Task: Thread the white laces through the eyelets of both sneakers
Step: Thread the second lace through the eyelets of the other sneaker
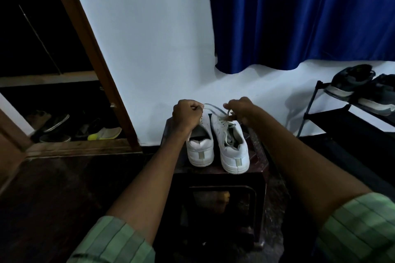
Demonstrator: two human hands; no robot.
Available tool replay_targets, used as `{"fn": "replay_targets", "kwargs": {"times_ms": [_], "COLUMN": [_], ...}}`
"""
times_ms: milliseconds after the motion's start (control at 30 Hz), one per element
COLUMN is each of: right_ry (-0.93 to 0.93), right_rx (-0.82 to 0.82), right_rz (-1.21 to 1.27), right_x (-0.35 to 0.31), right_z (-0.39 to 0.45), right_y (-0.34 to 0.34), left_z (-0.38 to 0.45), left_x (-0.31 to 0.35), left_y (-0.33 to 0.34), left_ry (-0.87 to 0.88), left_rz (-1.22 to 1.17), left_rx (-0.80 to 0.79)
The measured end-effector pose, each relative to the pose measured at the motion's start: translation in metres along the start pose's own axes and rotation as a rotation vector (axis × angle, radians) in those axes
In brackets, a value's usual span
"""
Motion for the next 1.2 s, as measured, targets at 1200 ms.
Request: {"fn": "replay_targets", "kwargs": {"times_ms": [1200], "right_ry": [-0.436], "right_rx": [0.161], "right_rz": [-0.939], "right_x": [0.019], "right_z": [0.043], "right_y": [0.021], "left_z": [0.044], "left_x": [-0.036], "left_y": [0.012], "left_ry": [-0.022], "left_rz": [0.293], "left_rx": [-0.126]}}
Point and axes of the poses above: each hand's wrist, its own z-axis towards the middle knuckle, its own y-axis out of the palm, x = y × z, the point moved 2 cm from there along z, towards the middle knuckle, and after that the axes turned 5 degrees about -y, right-handed, at the moved point
